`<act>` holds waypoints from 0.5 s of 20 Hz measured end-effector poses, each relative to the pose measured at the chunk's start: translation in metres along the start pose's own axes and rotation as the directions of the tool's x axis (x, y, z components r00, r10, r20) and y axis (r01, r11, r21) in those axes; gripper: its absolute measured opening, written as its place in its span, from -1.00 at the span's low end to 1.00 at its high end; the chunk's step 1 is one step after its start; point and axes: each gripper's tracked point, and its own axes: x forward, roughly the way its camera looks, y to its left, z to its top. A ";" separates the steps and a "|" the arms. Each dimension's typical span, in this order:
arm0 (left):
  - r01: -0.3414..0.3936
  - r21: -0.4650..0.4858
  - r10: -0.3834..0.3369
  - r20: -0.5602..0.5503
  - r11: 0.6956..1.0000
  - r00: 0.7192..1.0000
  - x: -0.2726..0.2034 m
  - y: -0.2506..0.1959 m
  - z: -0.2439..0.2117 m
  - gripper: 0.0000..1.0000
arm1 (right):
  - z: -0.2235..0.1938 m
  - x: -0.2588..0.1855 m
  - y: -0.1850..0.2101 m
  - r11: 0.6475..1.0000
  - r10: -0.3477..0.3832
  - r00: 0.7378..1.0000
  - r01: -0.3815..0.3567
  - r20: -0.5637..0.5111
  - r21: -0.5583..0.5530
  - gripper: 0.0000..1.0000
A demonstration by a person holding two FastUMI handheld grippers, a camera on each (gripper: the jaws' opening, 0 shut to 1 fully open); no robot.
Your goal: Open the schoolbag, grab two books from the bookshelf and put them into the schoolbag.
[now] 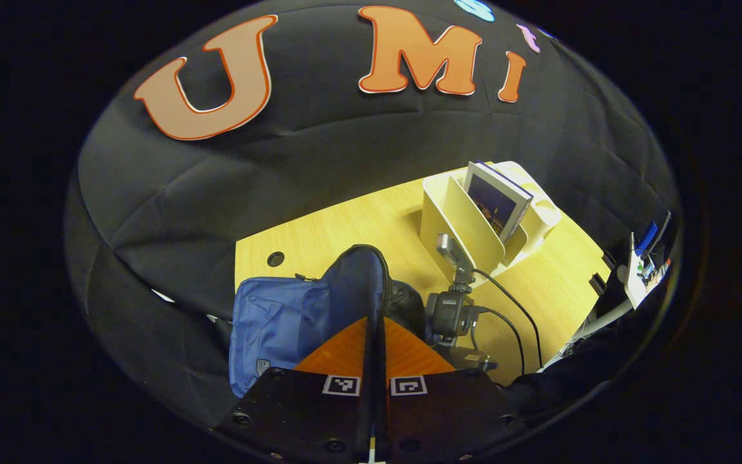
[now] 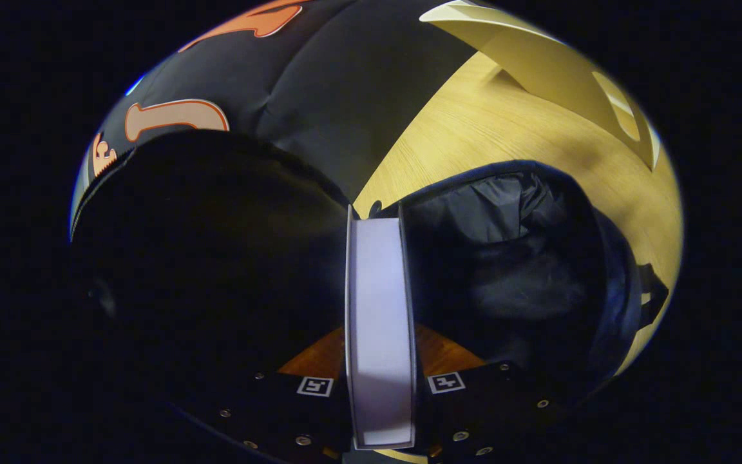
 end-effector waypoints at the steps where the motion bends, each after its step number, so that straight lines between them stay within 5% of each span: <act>1: 0.003 0.003 -0.003 -0.002 1.000 1.000 0.001 -0.002 0.000 -0.94 | -0.003 0.003 0.002 1.000 0.004 1.000 -0.004 0.000 0.000 -0.21; 5: -0.018 -0.008 0.018 -0.004 1.000 1.000 0.002 0.004 -0.002 -0.94 | -0.008 0.008 0.005 1.000 -0.009 0.999 0.009 -0.032 -0.016 -0.19; 7: -0.039 -0.030 0.039 0.004 0.999 0.999 -0.001 0.014 0.000 -0.94 | -0.001 0.003 -0.001 0.995 -0.083 0.996 0.082 -0.034 -0.049 -0.12; 8: -0.047 -0.045 0.047 0.003 0.998 0.999 0.000 0.018 0.000 -0.94 | 0.002 -0.003 -0.006 0.989 -0.132 0.991 0.128 -0.038 -0.074 -0.31; 9: -0.050 -0.059 0.051 0.007 0.997 0.999 -0.001 0.021 -0.001 -0.94 | 0.003 -0.008 -0.008 0.986 -0.144 0.988 0.139 -0.057 -0.088 0.41; 10: -0.055 -0.067 0.056 0.013 0.996 0.998 -0.002 0.023 -0.001 -0.94 | 0.004 -0.014 -0.012 0.982 -0.166 0.983 0.157 -0.084 -0.107 -0.17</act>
